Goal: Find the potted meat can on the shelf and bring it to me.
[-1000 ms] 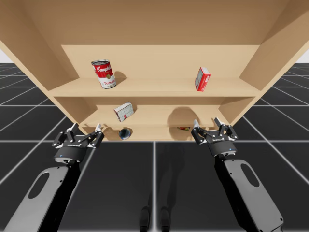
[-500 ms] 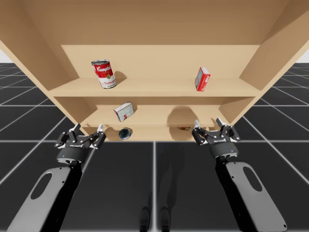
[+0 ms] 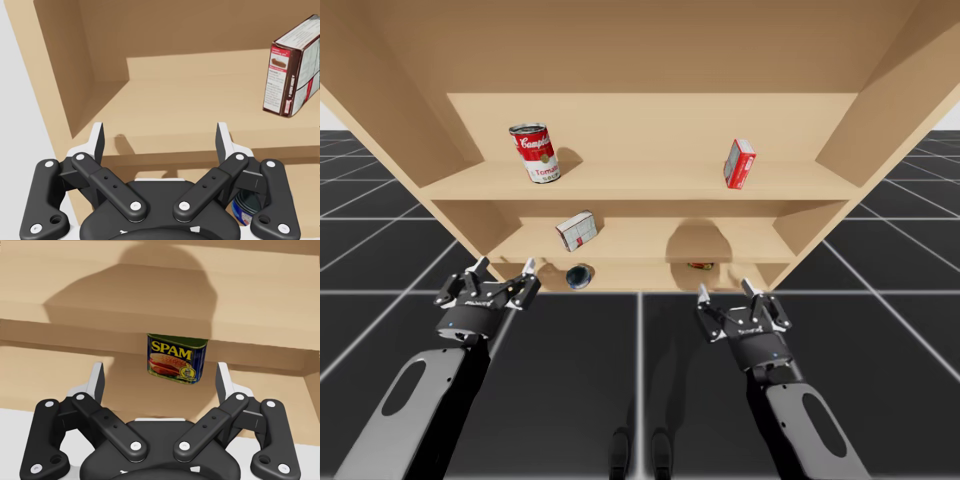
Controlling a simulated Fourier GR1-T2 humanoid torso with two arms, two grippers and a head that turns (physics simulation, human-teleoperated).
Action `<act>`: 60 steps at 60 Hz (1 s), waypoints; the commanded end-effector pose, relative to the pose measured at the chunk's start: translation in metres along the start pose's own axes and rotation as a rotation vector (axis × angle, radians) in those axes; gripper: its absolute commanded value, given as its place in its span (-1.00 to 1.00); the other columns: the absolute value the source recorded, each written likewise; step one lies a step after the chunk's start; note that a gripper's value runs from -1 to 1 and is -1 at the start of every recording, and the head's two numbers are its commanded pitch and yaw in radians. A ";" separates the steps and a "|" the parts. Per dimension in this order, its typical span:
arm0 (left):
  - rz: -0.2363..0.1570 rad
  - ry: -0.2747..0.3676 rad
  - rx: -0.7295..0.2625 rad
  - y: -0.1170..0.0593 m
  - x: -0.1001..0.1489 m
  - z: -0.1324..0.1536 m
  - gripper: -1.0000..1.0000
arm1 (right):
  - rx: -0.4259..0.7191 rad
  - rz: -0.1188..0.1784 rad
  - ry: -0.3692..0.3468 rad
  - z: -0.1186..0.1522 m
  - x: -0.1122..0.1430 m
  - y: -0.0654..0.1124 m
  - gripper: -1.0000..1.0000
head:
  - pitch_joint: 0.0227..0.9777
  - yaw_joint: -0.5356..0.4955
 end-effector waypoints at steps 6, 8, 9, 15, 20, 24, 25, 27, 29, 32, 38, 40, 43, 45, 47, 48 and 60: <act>0.000 0.006 -0.008 -0.001 -0.001 0.000 -1.00 | -0.044 0.020 0.035 -0.020 -0.035 0.018 -1.00 | 0.43 -0.44; 0.000 0.007 -0.009 -0.001 -0.001 0.000 -1.00 | -0.055 0.019 0.037 -0.025 -0.037 0.018 -1.00 | 0.43 -0.44; 0.000 0.006 -0.009 -0.001 -0.001 0.000 -1.00 | -0.067 0.025 0.037 -0.029 -0.039 0.017 -1.00 | 0.43 -0.44; -0.001 0.006 -0.008 -0.001 -0.001 0.000 -1.00 | -0.119 0.029 0.046 -0.045 -0.042 0.014 -1.00 | 0.43 -0.44; 0.000 0.006 -0.007 -0.001 -0.001 0.000 -1.00 | -0.156 0.037 0.057 -0.061 -0.046 0.012 -1.00 | 0.44 -0.44; -0.001 0.006 -0.007 -0.001 -0.001 0.000 -1.00 | -0.166 0.034 0.065 -0.068 -0.046 0.012 -1.00 | 0.44 -0.44; -0.001 0.007 -0.008 -0.001 -0.001 0.000 -1.00 | -0.174 0.050 0.060 -0.071 -0.048 0.012 -1.00 | 0.44 -0.44; 0.000 0.009 -0.008 -0.001 -0.001 0.000 -1.00 | -0.172 0.034 0.074 -0.076 -0.048 0.012 -1.00 | 0.44 -0.44; 0.002 0.010 -0.007 -0.001 -0.001 0.001 -1.00 | -0.174 0.034 0.078 -0.081 -0.048 0.013 -1.00 | 0.45 -0.45; 0.003 0.010 -0.007 0.000 -0.001 0.001 -1.00 | -0.180 0.035 0.081 -0.085 -0.048 0.013 -1.00 | 0.45 -0.45; 0.004 0.009 -0.005 0.000 0.000 0.001 -1.00 | -0.180 0.020 0.096 -0.096 -0.045 0.016 -1.00 | 0.45 -0.45; 0.004 0.009 -0.005 0.000 0.000 0.001 -1.00 | -0.183 0.029 0.094 -0.099 -0.045 0.016 -1.00 | 0.45 -0.45; 0.003 0.009 -0.005 0.000 0.000 0.001 -1.00 | -0.185 0.024 0.100 -0.105 -0.043 0.017 -1.00 | 0.44 -0.45; 0.003 0.009 -0.005 0.000 0.000 0.001 -1.00 | -0.195 0.034 0.098 -0.108 -0.043 0.018 -1.00 | 0.44 -0.45; 0.003 0.010 -0.005 0.000 0.000 0.001 -1.00 | -0.196 0.013 0.117 -0.113 -0.043 0.017 -1.00 | 0.44 -0.46; 0.003 0.010 -0.005 0.000 0.000 0.001 -1.00 | -0.195 0.006 0.121 -0.115 -0.043 0.017 -1.00 | 0.44 -0.46; 0.005 0.012 -0.003 0.000 0.000 0.000 -1.00 | -0.218 0.015 0.139 -0.134 -0.045 0.018 -1.00 | 0.44 -0.46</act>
